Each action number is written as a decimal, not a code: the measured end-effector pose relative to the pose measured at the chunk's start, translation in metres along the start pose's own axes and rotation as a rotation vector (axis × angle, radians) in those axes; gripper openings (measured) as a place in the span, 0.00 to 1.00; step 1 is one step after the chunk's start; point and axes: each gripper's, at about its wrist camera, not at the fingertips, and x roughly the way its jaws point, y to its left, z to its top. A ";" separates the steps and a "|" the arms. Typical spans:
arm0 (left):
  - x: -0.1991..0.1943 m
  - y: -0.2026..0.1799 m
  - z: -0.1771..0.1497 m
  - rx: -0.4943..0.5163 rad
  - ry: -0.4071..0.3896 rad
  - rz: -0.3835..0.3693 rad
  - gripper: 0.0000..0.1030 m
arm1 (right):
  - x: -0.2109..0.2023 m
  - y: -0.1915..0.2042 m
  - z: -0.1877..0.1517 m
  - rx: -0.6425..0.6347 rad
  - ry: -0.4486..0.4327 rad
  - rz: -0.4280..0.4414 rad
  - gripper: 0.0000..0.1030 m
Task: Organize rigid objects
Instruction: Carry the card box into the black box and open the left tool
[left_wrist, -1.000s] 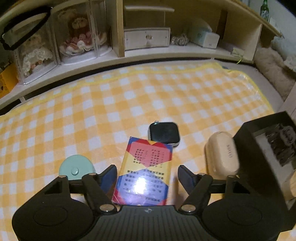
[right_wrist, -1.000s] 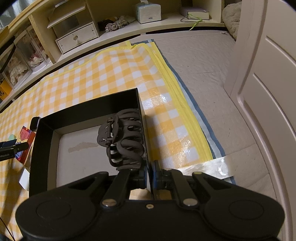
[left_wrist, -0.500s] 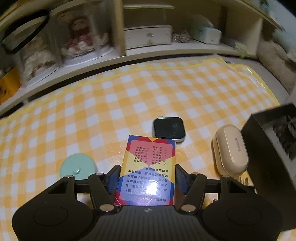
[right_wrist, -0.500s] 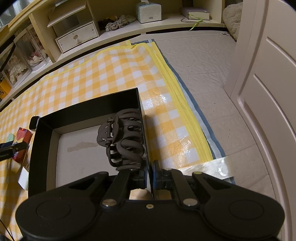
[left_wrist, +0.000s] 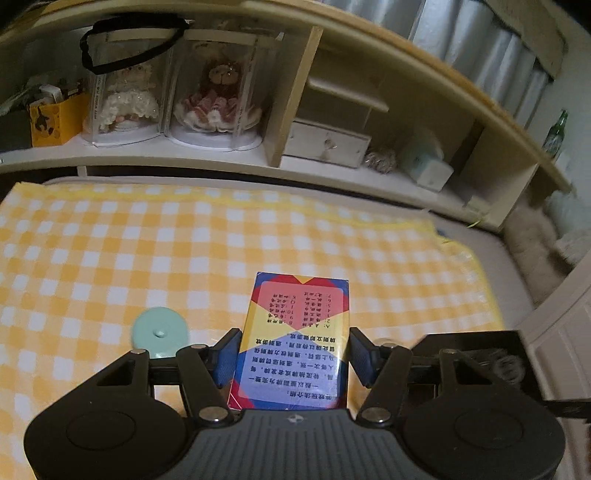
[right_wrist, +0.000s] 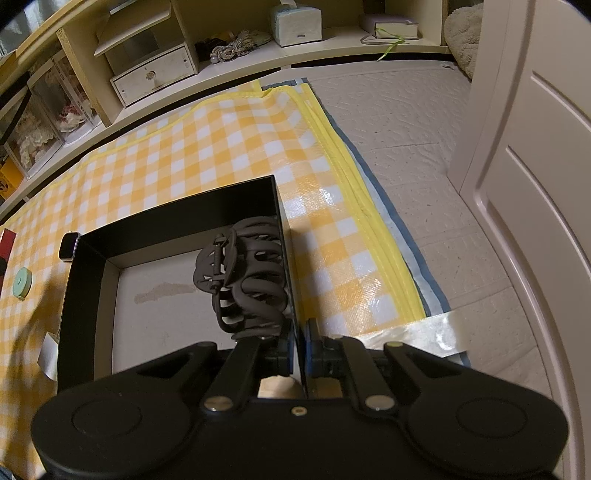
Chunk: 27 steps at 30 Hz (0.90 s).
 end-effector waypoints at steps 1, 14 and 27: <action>-0.001 -0.004 -0.001 -0.005 0.000 -0.012 0.59 | 0.000 0.000 0.000 -0.002 0.000 -0.001 0.06; 0.009 -0.136 -0.044 0.134 0.066 -0.205 0.59 | 0.000 -0.001 -0.001 -0.004 -0.002 0.005 0.06; 0.072 -0.184 -0.069 -0.017 0.080 0.007 0.60 | -0.001 -0.003 -0.003 0.001 -0.009 0.021 0.06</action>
